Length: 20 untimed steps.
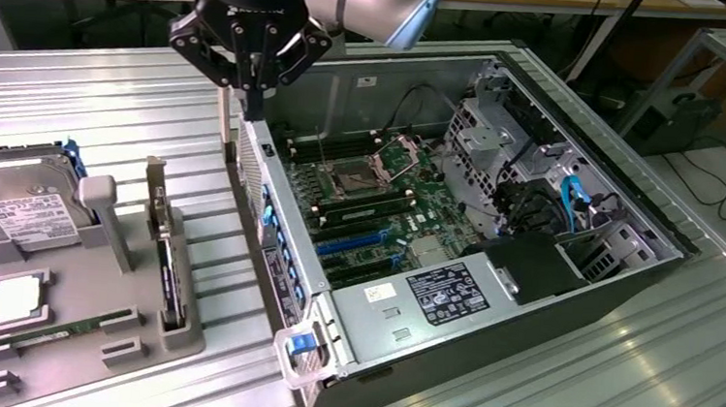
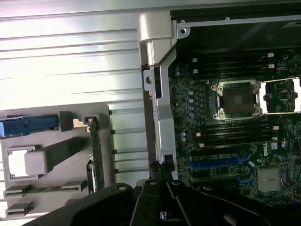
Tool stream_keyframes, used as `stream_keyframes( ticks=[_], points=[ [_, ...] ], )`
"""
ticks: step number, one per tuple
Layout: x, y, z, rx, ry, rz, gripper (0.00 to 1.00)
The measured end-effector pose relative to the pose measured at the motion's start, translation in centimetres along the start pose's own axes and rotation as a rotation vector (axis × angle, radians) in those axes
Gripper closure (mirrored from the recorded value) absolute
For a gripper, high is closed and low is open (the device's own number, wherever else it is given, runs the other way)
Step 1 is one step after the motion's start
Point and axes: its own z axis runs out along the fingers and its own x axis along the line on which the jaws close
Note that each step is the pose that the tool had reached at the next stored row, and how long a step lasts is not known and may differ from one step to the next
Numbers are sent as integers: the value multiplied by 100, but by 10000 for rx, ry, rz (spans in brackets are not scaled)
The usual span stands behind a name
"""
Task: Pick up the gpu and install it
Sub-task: 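Reach for the gpu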
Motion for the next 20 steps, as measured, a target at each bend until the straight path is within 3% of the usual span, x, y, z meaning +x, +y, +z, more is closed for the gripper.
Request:
stream_keyframes(
  ticks=[20],
  points=[
    [175,-36,-6,-1,0,0,89]
  ],
)
